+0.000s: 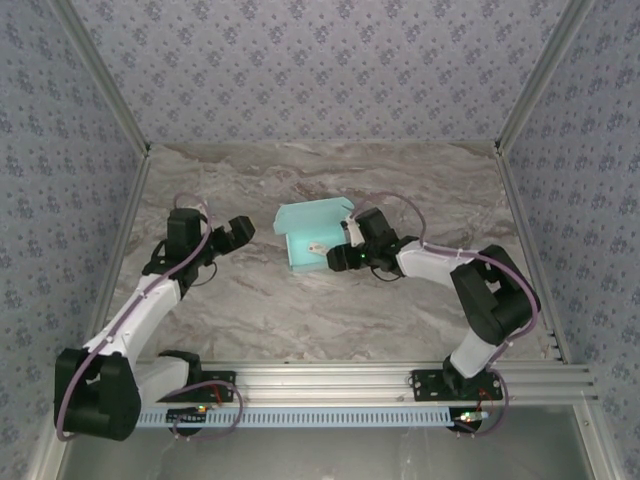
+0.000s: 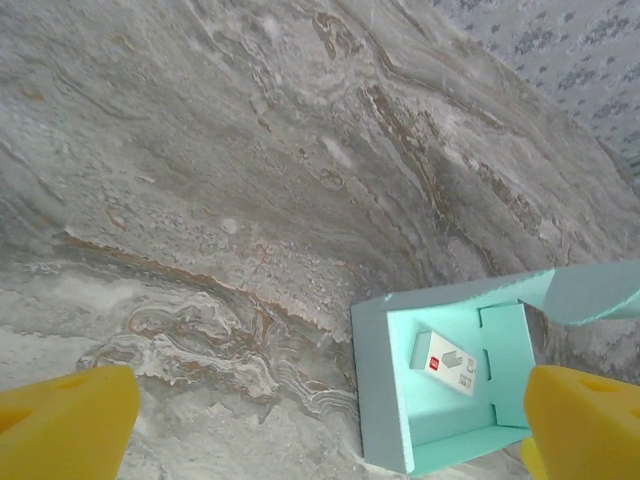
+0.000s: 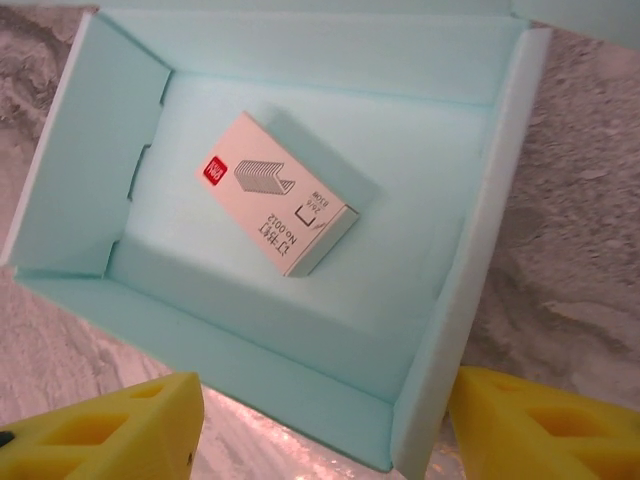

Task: Fold the paper box

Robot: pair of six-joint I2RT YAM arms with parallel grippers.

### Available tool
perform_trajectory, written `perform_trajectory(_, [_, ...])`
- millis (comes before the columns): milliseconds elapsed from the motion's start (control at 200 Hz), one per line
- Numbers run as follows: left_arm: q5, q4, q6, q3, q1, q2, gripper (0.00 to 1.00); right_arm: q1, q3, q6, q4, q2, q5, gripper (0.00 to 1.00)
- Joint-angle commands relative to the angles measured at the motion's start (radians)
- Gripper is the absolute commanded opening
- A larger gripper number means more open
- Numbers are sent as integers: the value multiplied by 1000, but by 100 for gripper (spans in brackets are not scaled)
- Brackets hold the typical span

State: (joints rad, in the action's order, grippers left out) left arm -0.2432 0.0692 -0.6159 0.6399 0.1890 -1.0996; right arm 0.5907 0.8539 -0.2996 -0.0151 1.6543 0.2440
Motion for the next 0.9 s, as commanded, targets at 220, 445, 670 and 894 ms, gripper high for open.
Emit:
perform_trajectory(220, [-16,-216,95,-50,102,-102,96,-34,-26,101,82,-207,-92,70])
perform_trajectory(445, [83,-282,285,-57,212,-127,99,-126,1,192,111,-278,-138,72])
perform_trajectory(670, [126,-356,409,-65,226,-176,97,-176,-34,344,-82,-274,-132,71])
perform_trajectory(894, [114,-384,510,-44,216,-238,88,-205,69,437,-44,-160,37,68])
